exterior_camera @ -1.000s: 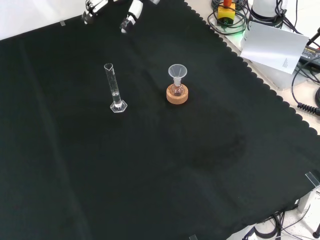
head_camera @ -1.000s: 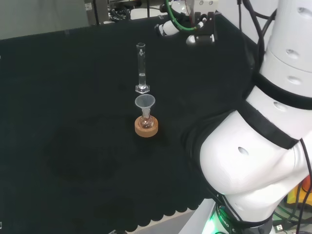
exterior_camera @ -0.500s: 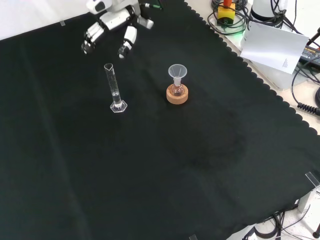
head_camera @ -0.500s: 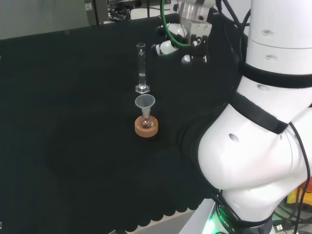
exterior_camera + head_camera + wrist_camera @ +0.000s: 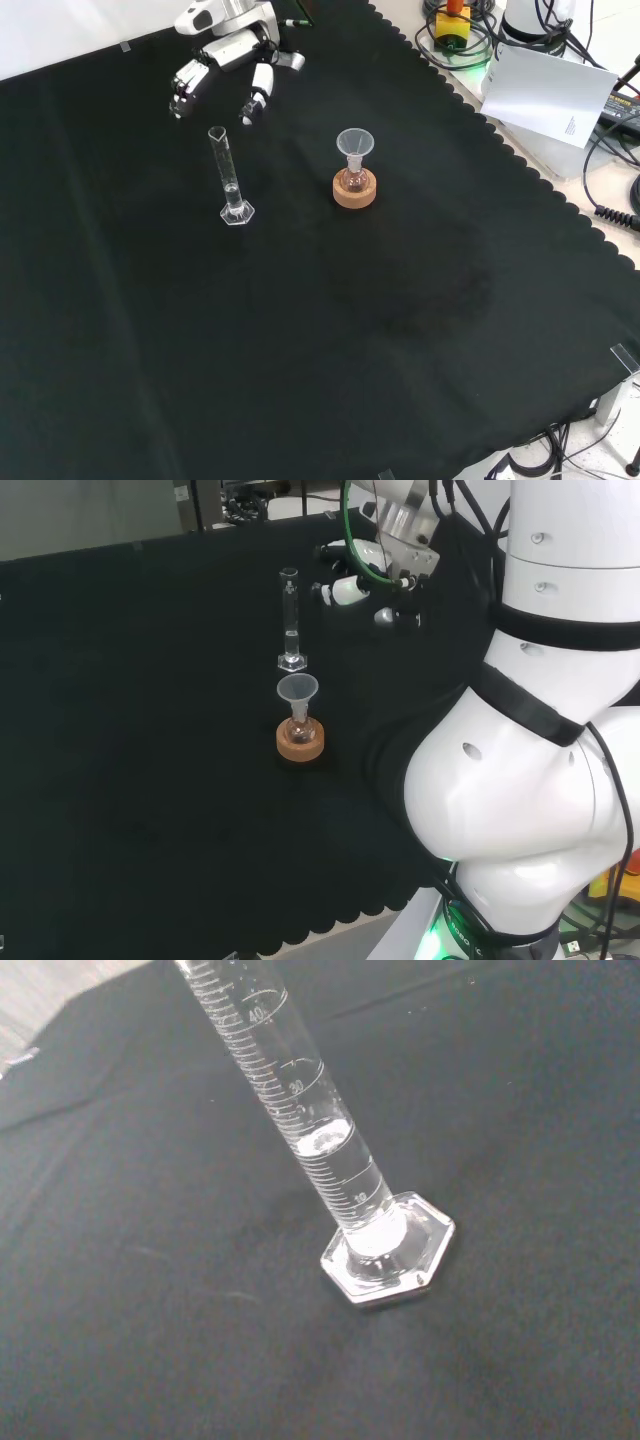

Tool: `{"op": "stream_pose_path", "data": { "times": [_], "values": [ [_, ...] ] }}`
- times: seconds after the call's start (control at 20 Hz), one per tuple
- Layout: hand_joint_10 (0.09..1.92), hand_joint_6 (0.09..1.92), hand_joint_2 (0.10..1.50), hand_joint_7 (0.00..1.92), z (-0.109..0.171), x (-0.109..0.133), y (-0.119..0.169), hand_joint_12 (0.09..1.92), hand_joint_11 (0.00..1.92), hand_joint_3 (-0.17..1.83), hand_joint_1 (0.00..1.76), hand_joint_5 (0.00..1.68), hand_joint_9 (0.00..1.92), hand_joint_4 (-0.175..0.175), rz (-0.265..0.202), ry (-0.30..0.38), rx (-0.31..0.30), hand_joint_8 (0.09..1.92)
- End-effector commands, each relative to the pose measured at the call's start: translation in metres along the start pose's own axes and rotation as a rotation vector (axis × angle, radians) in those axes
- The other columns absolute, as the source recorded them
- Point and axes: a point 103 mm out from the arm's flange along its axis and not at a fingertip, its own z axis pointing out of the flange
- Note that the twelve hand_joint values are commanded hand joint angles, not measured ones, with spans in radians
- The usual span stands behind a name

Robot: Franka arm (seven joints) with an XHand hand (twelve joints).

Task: Pick up the graduated cylinder.

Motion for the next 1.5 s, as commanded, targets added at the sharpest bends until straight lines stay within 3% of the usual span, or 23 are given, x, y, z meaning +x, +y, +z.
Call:
{"op": "stream_pose_path", "data": {
  "times": [0.05,0.2,0.5,0.8,1.0,1.5],
  "values": [
    [0.62,0.09,0.80,0.22,0.029,-0.006,0.003,1.35,0.21,0.44,0.74,0.39,0.43,-0.052,-0.046,0.127,-0.003,0.64],
    [0.62,0.09,0.79,0.22,0.037,-0.006,0.005,1.35,0.22,0.45,0.75,0.39,0.44,-0.052,-0.048,0.151,-0.004,0.63],
    [0.61,0.09,0.77,0.22,0.052,-0.003,0.014,1.35,0.23,0.47,0.79,0.39,0.44,-0.050,-0.072,0.270,-0.032,0.63],
    [0.60,0.09,0.74,0.26,0.064,0.002,0.025,1.34,0.24,0.52,0.84,0.42,0.46,-0.047,-0.147,0.357,-0.030,0.64],
    [0.60,0.09,0.73,0.27,0.070,0.006,0.031,1.34,0.24,0.53,0.84,0.43,0.47,-0.046,-0.194,0.386,-0.022,0.64],
    [0.58,0.09,0.71,0.38,0.078,0.016,0.039,1.33,0.29,0.58,0.91,0.53,0.58,-0.038,-0.248,0.462,-0.048,0.63]
  ]
}}
